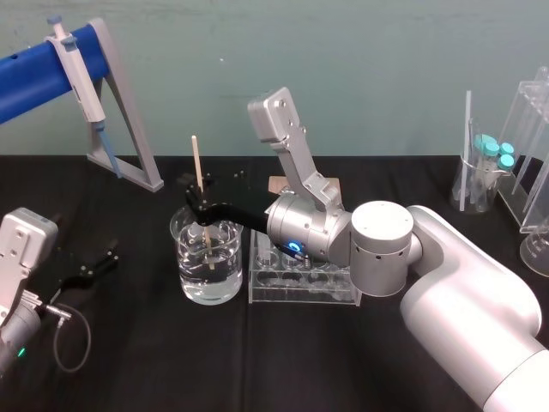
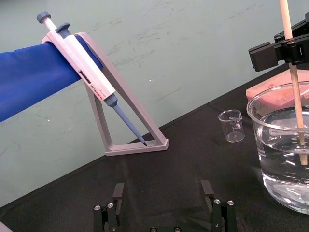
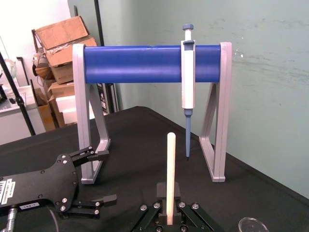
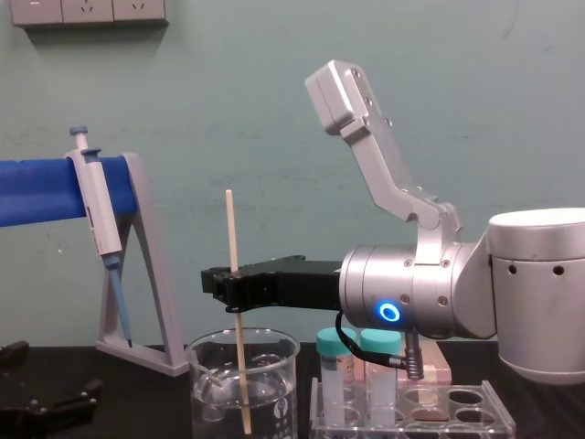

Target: Hold the thermometer with one hand and immerse one end into the beaker, then reinsert it into the test tube rack.

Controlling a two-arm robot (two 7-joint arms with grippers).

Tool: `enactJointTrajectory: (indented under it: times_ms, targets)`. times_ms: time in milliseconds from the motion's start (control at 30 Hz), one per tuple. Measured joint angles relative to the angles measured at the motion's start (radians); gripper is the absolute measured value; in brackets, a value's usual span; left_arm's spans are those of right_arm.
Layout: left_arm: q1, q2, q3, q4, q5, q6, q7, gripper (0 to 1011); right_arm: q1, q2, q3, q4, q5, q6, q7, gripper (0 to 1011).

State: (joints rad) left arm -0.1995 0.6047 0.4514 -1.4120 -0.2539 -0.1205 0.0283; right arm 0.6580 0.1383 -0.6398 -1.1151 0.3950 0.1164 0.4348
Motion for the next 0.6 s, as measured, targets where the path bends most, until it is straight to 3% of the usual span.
enactJointTrajectory:
  times_ms: [600]
  targets:
    - [0.000, 0.000, 0.000, 0.000, 0.000, 0.000, 0.000, 1004, 0.000, 0.000, 0.000, 0.000, 0.000, 0.000, 0.000, 48]
